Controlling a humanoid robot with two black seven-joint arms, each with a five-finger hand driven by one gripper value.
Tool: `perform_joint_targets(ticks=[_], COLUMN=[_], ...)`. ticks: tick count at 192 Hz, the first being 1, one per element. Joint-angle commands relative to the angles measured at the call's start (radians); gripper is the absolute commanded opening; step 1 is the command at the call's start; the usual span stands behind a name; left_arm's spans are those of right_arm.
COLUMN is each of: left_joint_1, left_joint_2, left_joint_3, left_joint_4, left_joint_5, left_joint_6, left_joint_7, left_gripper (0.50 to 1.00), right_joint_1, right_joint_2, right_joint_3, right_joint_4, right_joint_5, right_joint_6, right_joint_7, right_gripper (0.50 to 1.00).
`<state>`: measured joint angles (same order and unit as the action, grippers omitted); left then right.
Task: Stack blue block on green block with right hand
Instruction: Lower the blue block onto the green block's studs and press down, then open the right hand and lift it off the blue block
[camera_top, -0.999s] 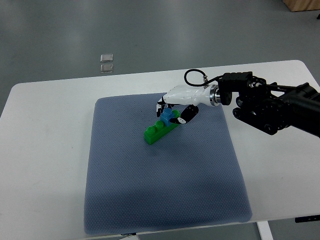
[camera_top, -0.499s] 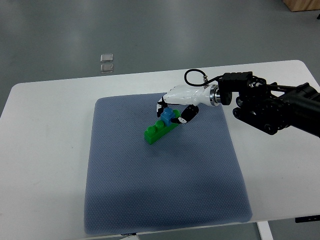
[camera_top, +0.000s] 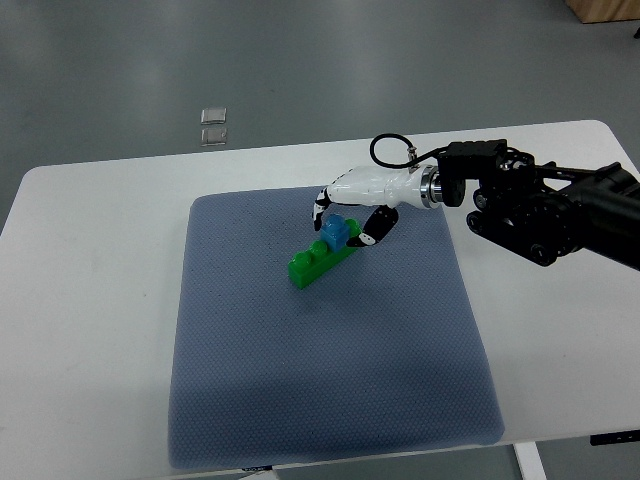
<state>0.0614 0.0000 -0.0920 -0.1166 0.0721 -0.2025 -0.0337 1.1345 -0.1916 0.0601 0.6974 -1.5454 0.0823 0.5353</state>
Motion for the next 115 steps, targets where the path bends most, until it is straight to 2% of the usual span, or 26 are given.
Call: perform_joint_targets(ticks=[1, 19, 20, 24, 84, 99, 115], left_joint_1=[0.000, 0.000, 0.000, 0.000, 0.000, 0.000, 0.000], left_joint_2=[0.000, 0.000, 0.000, 0.000, 0.000, 0.000, 0.000], left_joint_3=[0.000, 0.000, 0.000, 0.000, 0.000, 0.000, 0.000], left_joint_4=[0.000, 0.000, 0.000, 0.000, 0.000, 0.000, 0.000], left_joint_5=[0.000, 0.000, 0.000, 0.000, 0.000, 0.000, 0.000], left_joint_6=[0.000, 0.000, 0.000, 0.000, 0.000, 0.000, 0.000], left_joint_7=[0.000, 0.000, 0.000, 0.000, 0.000, 0.000, 0.000], left_gripper=[1.000, 1.000, 1.000, 1.000, 1.000, 1.000, 1.000], right_joint_1=[0.002, 0.002, 0.002, 0.002, 0.018, 0.028, 0.031], right_joint_2=[0.000, -0.002, -0.005, -0.003, -0.009, -0.015, -0.037], right_joint_3=[0.003, 0.006, 0.009, 0.012, 0.018, 0.044, 0.095], right_joint_4=[0.002, 0.002, 0.005, 0.005, 0.014, 0.025, 0.025], right_joint_5=[0.005, 0.007, 0.010, 0.013, 0.143, 0.226, 0.318], right_joint_6=[0.002, 0.004, 0.017, 0.028, 0.096, 0.139, 0.218], right_joint_7=[0.000, 0.000, 0.000, 0.000, 0.002, 0.002, 0.002], right_gripper=[0.860, 0.860, 0.878, 0.885, 0.901, 0.901, 0.901])
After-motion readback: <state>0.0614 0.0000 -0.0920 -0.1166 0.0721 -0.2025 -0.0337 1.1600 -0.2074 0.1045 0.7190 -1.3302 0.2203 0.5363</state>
